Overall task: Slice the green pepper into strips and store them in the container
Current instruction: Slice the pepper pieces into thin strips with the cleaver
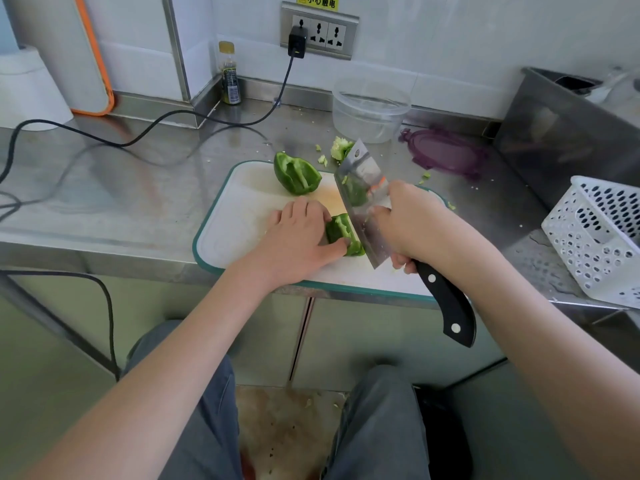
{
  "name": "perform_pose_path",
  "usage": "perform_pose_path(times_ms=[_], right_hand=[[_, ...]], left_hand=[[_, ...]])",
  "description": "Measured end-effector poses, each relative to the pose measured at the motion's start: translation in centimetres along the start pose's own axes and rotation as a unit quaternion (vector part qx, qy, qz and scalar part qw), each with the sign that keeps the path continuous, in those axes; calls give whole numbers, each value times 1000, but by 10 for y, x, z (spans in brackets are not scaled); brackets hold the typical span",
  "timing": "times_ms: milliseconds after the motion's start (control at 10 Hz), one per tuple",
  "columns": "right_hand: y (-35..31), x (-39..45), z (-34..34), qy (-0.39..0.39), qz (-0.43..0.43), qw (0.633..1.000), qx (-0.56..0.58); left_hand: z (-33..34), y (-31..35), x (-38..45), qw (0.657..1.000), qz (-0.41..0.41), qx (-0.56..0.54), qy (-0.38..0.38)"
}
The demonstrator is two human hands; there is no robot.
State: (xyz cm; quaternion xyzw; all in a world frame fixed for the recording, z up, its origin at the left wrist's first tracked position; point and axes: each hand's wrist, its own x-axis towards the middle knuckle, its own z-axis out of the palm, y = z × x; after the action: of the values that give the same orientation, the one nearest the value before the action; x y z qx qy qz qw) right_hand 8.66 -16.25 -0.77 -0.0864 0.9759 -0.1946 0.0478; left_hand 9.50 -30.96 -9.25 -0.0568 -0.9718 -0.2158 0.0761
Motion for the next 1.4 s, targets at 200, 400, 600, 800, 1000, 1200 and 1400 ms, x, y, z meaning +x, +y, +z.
perform_pose_path(times_ms=[200, 400, 600, 800, 1000, 1200, 1400], right_hand=[[-1, 0, 14, -41, 38, 998, 25], [-4, 6, 22, -24, 49, 998, 18], [-10, 16, 27, 16, -21, 1000, -9], [-19, 30, 25, 9, -42, 999, 0], [11, 17, 7, -48, 59, 997, 16], [24, 14, -10, -31, 73, 995, 53], [5, 15, -9, -58, 53, 991, 111]], left_hand=[[1, -1, 0, 1000, 7, 13, -3], [2, -2, 1, 1000, 10, 12, -1], [2, -1, 1, 1000, 7, 13, 3], [-2, 2, -1, 1000, -4, 28, -8], [-3, 0, 1, 999, -1, 25, -25], [-5, 0, 0, 1000, 3, -2, -20], [-4, 2, -3, 1000, 1, -25, -7]])
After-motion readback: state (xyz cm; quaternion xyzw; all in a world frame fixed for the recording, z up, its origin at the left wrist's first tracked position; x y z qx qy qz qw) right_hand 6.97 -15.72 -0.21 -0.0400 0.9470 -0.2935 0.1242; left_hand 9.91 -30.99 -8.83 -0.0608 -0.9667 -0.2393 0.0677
